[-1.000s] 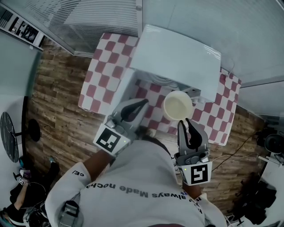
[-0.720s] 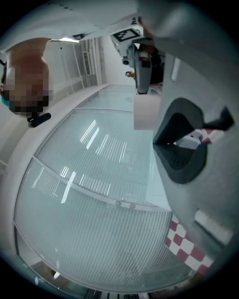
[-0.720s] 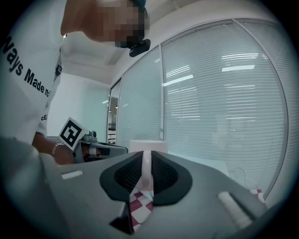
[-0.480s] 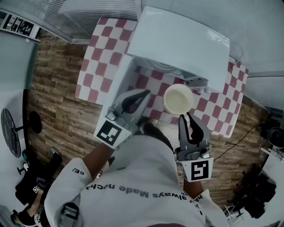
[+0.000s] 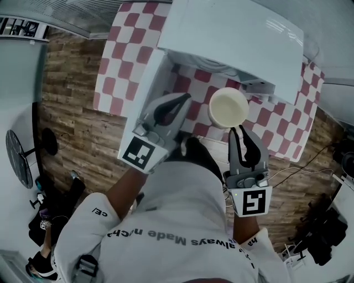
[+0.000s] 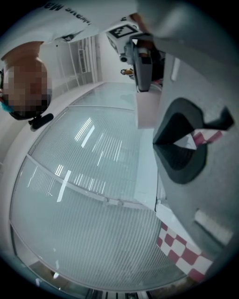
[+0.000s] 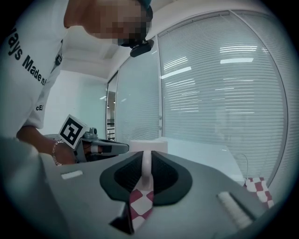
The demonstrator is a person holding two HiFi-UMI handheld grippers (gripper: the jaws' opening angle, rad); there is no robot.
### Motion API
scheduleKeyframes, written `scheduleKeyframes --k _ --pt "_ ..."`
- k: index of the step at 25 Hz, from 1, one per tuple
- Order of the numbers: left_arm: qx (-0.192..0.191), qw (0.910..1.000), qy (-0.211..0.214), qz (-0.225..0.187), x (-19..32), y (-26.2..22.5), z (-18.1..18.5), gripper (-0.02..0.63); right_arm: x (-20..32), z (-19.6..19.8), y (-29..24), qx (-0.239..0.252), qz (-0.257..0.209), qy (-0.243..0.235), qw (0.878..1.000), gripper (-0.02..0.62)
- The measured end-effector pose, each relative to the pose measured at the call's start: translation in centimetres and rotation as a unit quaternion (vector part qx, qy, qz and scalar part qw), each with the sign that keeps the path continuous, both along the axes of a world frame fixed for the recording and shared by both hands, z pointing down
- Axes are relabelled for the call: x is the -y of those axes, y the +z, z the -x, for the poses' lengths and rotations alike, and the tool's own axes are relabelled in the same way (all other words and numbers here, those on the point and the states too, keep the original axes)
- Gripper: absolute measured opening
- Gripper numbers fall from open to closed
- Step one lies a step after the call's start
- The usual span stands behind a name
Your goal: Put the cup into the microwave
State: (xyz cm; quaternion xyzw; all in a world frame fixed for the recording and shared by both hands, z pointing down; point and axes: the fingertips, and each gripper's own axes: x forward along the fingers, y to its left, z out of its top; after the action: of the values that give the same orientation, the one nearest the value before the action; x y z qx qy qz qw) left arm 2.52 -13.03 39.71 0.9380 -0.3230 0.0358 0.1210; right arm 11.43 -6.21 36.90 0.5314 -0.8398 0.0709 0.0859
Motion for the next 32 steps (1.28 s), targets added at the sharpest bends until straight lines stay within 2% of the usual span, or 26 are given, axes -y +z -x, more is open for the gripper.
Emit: scheduleKeyframes --k 11,18,25,32 --pt "0.015 0.9998 -0.002 0.011 1.2 4.5 -0.5 0.003 1.3 0.4 5.3 0.001 0.021 0.002 1.000 0.046" --pt "0.017 0.9995 -0.005 0.025 2.4 7.9 -0.8 0.003 2.9 0.7 8.7 -0.004 0.016 0.007 1.000 0.046" --pt "0.019 0.9996 -0.013 0.016 4.1 9.8 -0.7 0.003 5.1 0.6 11.5 -0.011 0.014 0.019 1.000 0.046" --pt "0.030 0.9992 -0.020 0.015 5.4 11.7 -1.0 0.003 6.5 0.7 14.3 -0.032 0.017 0.010 0.999 0.046"
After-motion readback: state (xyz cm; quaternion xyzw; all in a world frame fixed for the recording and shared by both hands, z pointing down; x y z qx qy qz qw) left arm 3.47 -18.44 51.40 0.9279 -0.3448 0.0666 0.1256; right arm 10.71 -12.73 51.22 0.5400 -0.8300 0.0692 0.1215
